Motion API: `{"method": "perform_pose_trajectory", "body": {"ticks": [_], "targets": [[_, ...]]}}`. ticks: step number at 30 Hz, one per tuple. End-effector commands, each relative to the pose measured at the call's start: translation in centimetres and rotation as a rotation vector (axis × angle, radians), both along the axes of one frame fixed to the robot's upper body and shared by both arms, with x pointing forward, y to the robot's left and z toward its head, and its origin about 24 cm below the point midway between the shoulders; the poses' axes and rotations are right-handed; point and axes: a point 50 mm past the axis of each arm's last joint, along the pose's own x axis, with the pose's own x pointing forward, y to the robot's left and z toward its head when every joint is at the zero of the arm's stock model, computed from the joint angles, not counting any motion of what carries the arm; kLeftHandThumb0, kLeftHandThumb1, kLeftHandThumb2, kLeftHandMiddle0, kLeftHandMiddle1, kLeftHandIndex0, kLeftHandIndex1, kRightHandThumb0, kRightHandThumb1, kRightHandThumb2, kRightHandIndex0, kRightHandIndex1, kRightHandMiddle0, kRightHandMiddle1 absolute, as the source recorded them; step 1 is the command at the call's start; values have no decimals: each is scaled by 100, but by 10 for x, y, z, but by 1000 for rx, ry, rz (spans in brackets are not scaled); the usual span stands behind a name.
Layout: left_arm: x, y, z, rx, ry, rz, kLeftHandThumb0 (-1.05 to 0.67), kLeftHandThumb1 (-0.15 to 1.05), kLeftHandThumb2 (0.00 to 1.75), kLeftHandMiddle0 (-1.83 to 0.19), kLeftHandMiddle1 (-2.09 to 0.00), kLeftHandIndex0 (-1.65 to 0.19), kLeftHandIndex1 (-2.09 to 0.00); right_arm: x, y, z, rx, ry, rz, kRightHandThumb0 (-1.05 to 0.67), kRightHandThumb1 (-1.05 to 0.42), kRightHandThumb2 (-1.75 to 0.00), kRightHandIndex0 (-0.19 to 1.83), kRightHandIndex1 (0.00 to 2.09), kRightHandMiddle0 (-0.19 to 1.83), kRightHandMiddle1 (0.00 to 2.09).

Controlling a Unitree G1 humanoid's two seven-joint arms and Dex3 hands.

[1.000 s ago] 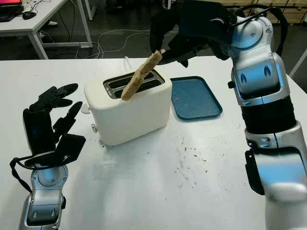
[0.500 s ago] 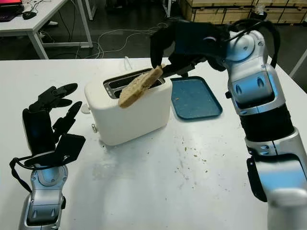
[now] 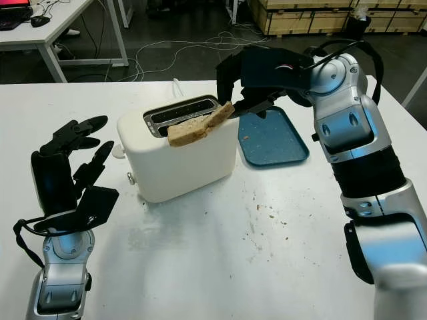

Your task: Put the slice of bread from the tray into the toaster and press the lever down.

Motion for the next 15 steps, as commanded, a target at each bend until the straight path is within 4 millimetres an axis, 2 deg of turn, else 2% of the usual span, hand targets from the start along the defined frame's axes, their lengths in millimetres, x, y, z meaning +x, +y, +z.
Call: {"method": "perform_pose_trajectory", "body": {"ticks": [1,12,15], "targets": [[-1,-1,3,-1,-13,1,-19,86,0,-63,-102,-83,-32,0,6,7,-10,-25,17,-32,-92,-31,108,175,85,175],[-1,-2,2,2,-20,-3,-19,86,0,-64,-102,-84,-32,5,13,9,-47,-32,-14,-37,-92,-31,107,175,84,175],[-1,-3,2,2,-18,-6,-19,86,0,-63,-102,-83,-32,8,18,8,-3,8,-48,-40,-92,-30,108,175,84,174]]}}
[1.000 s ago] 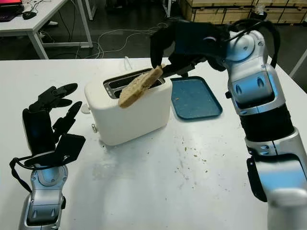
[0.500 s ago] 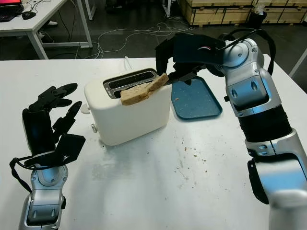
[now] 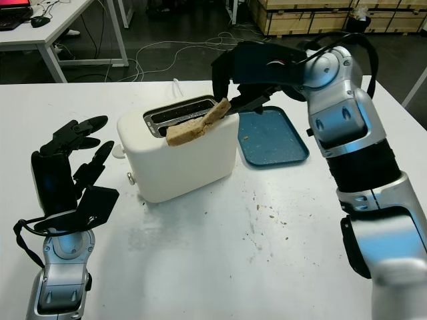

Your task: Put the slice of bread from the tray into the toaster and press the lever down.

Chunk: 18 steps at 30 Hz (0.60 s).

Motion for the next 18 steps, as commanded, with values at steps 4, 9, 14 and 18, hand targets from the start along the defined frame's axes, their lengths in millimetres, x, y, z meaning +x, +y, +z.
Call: {"method": "perform_pose_trajectory", "body": {"ticks": [4,9,14,18], "targets": [[-2,-2,1,5,-12,-1,-18,86,0,-63,-103,-83,-32,5,14,2,48,-15,10,-54,-92,-21,86,145,77,119],[-2,-2,1,4,-14,3,-19,86,0,-63,-102,-84,-32,8,17,-2,-21,-29,138,-70,-92,-6,15,92,45,27],[-2,-2,0,4,-12,1,-21,87,0,-64,-102,-84,-32,10,16,-5,-55,-51,151,-73,-90,-1,0,74,37,16],[-2,-2,0,7,-9,-1,-21,87,0,-64,-102,-84,-32,12,13,-2,-73,-74,145,-77,-92,-1,0,57,32,12]]}}
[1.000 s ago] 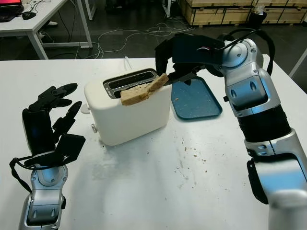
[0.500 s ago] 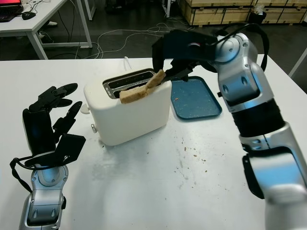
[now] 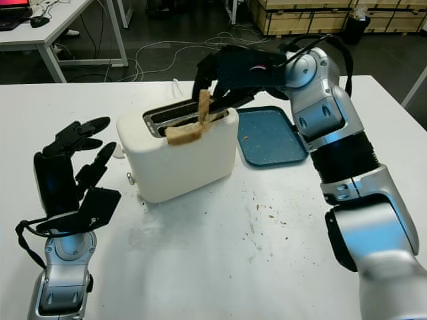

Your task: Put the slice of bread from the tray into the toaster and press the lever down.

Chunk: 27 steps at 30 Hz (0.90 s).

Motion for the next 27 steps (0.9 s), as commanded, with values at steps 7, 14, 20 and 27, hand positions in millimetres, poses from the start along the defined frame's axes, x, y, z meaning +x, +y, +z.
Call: {"method": "perform_pose_trajectory", "body": {"ticks": [7,14,20,27], "targets": [[-2,-1,2,2,-10,2,-16,87,0,-63,-102,-83,-32,11,-10,13,7,-96,-40,-80,-92,-2,0,67,34,8],[-1,-2,3,2,-11,0,-16,87,0,-63,-102,-83,-32,25,-23,23,232,-178,-99,-49,-83,0,70,99,98,26],[0,0,3,7,-19,-1,-16,87,0,-63,-102,-83,-32,29,-37,28,285,-191,-8,-42,-77,0,94,69,109,17],[1,-1,5,6,-19,-1,-14,87,0,-63,-103,-83,-32,23,-50,23,305,-140,64,-36,-81,-1,110,61,117,13]]}}
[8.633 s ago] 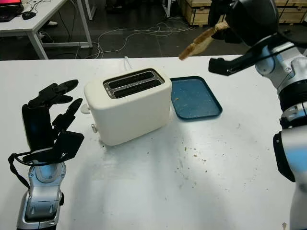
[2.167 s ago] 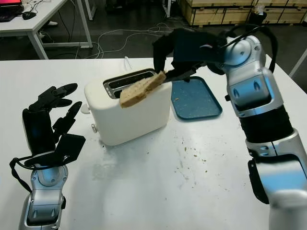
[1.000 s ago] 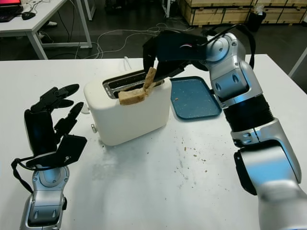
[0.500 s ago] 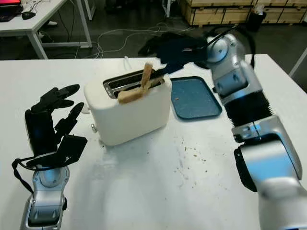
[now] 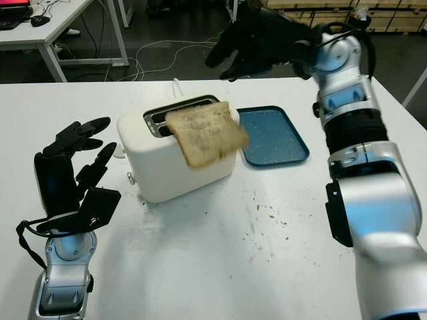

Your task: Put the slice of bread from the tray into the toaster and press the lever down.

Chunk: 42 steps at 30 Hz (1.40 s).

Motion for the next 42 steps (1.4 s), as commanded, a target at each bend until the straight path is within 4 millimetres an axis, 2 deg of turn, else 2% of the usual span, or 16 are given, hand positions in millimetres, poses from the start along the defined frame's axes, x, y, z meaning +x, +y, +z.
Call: {"method": "perform_pose_trajectory", "body": {"ticks": [1,3,7,13,17,21,23,25,29,33,37,42], "targets": [[1,0,5,14,-22,0,-16,87,0,-63,-103,-83,-32,-3,-6,-1,7,-22,2,-38,-81,-1,109,60,114,11],[1,0,5,16,-23,-1,-17,86,0,-63,-103,-83,-32,-5,-6,-4,21,-35,-10,-40,-82,-1,108,60,112,9],[1,-1,5,12,-19,-8,-18,87,0,-63,-102,-83,-32,-3,-6,-10,130,-30,-30,-37,-83,0,99,74,112,7],[0,0,5,9,-20,-2,-16,87,0,-63,-103,-83,-32,-10,-16,-10,75,-328,-137,-37,-78,0,87,73,109,5],[1,0,4,12,-20,-5,-15,87,0,-63,-103,-83,-32,-20,-29,-15,92,-426,-157,-38,-79,0,87,60,104,2],[1,1,5,9,-21,-2,-16,87,0,-63,-104,-83,-32,-48,-39,-37,83,-504,-67,-34,-77,0,88,43,99,0],[1,3,5,12,-25,3,-15,87,0,-63,-104,-83,-32,-67,-43,-49,15,-534,-11,-36,-77,0,84,40,96,0],[1,4,6,16,-30,6,-15,87,0,-63,-104,-83,-33,-88,-48,-61,-61,-530,34,-44,-79,-1,78,37,92,0],[2,4,7,13,-35,2,-18,86,0,-64,-105,-83,-33,-127,-56,-78,-166,-498,89,-40,-74,0,72,33,86,0],[3,3,8,19,-37,4,-19,85,0,-64,-105,-84,-33,-154,-63,-90,-256,-425,114,-38,-69,0,65,30,79,0],[4,3,8,25,-43,3,-19,85,0,-65,-105,-84,-34,-172,-70,-105,-366,-327,143,-38,-67,0,59,26,71,0],[4,3,8,26,-41,4,-20,86,0,-64,-105,-84,-34,-176,-78,-122,-432,-289,150,-37,-68,-1,58,24,67,0]]}}
